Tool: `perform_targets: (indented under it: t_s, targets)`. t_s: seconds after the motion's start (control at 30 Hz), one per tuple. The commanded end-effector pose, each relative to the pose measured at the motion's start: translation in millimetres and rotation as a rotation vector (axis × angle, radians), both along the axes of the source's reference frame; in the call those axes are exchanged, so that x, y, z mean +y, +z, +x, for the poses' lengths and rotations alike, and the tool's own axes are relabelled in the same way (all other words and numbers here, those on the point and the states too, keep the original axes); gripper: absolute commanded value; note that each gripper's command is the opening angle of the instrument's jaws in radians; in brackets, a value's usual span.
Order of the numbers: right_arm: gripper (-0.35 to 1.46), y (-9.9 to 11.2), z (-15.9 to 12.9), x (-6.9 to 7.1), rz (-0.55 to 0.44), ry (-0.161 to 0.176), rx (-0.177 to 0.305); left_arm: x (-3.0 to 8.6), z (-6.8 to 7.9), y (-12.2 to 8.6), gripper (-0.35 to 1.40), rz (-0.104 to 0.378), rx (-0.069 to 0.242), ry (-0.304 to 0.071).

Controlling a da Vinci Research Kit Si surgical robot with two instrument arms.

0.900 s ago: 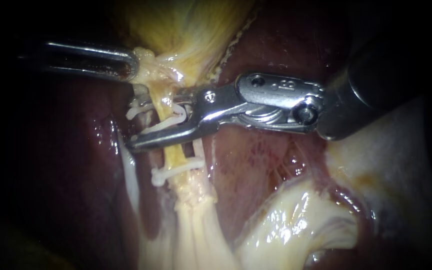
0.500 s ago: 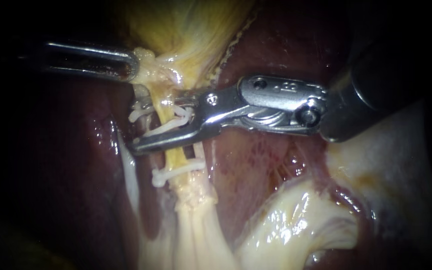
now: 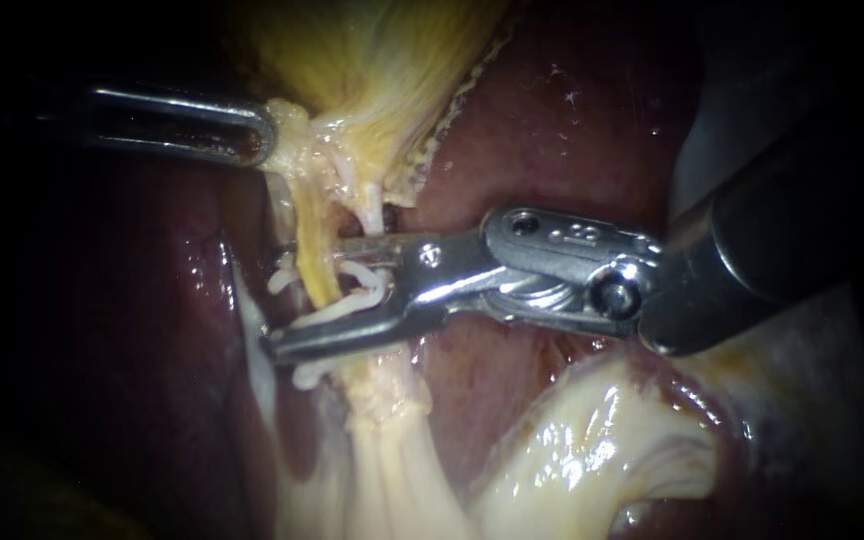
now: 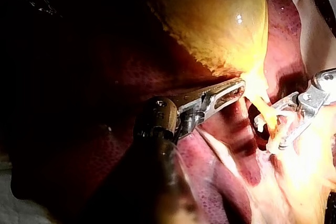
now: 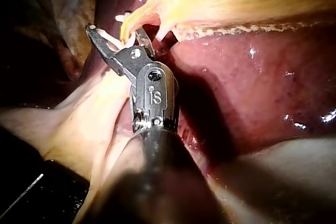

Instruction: Clipping second clip left tube

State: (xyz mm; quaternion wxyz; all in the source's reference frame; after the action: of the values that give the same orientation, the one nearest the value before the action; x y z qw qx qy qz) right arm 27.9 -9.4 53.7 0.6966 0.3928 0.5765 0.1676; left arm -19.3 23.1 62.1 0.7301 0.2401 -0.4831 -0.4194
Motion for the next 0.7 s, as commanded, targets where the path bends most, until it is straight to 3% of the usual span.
perform_targets:
  t_s: [0.03,0.2,0.5,0.7]
  targets:
    - [0.47,-0.3,-0.2,-0.1,0.017,-0.013,0.004,0.0,0.0,0.0,-0.35,0.000,0.000,0.000]
    - [0.44,-1.1,-0.3,-1.2,0.052,-0.082,0.039,0.0,0.1,0.0,-0.35,0.000,0.000,0.000]
    - [0.37,-0.9,-0.2,-1.5,0.097,-0.091,0.044,0.0,0.1,0.0,-0.35,0.000,0.000,0.000]
    - [0.09,-0.4,-0.2,-1.2,0.153,-0.082,0.023,-0.1,0.1,0.0,-0.35,0.000,0.000,0.000]
